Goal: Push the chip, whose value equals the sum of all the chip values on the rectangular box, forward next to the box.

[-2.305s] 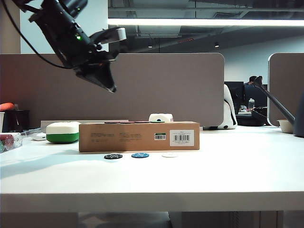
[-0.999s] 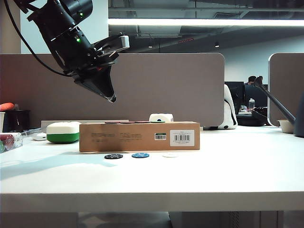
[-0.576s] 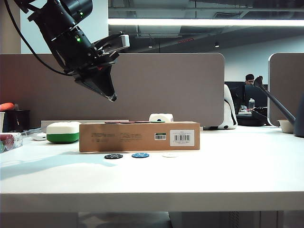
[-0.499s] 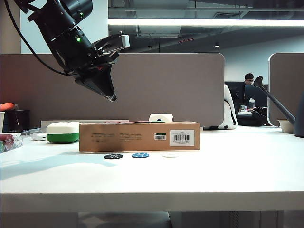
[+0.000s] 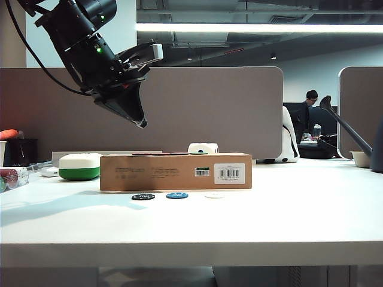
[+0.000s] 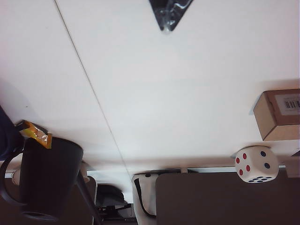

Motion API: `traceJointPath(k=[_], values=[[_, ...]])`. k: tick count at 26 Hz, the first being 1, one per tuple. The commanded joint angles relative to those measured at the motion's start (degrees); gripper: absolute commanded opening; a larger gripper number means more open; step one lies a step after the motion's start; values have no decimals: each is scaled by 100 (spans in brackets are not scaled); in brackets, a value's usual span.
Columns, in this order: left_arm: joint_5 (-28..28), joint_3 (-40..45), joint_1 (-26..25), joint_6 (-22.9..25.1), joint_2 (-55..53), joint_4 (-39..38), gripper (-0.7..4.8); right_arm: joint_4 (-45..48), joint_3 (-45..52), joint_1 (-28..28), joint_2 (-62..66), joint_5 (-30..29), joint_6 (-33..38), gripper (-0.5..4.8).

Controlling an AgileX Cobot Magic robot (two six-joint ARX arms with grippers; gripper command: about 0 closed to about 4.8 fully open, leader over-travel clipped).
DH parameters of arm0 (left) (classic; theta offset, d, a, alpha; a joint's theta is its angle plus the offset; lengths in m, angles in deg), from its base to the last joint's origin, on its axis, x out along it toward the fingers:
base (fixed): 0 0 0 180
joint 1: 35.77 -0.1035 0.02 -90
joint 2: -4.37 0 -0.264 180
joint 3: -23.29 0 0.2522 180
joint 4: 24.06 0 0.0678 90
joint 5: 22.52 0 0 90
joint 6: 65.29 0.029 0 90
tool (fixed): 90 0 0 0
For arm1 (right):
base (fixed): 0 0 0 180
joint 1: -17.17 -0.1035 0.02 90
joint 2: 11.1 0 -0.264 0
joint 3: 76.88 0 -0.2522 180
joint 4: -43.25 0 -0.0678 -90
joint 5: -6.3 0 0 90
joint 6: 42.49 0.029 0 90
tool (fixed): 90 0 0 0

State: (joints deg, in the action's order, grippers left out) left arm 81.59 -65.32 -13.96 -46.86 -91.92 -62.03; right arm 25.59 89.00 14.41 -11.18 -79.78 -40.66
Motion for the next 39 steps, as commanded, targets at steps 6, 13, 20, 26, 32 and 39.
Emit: traceJointPath(k=[6, 13, 20, 26, 32, 39], values=[[9, -20, -9, 20, 22, 74, -5, 120, 26, 4, -2, -588, 120, -1], [9, -17, -9, 20, 22, 72, -5, 1080, 28, 2, -2, -1759, 3220, -1], [9, -17, -9, 20, 22, 74, -5, 2640, -131, 0, 17, -1766, 4474, -3], [9, -17, -9, 20, 22, 74, -5, 1757, -1193, -2, 535, -1541, 4575, -4], [11, -20, -9, 20, 22, 76, -5, 1604, -2789, -127, 3091, -2326, 4297, -4], [9, -17, -9, 20, 22, 87, -5, 1613, -3989, -1729, 5849, -1600, 3139, -5]])
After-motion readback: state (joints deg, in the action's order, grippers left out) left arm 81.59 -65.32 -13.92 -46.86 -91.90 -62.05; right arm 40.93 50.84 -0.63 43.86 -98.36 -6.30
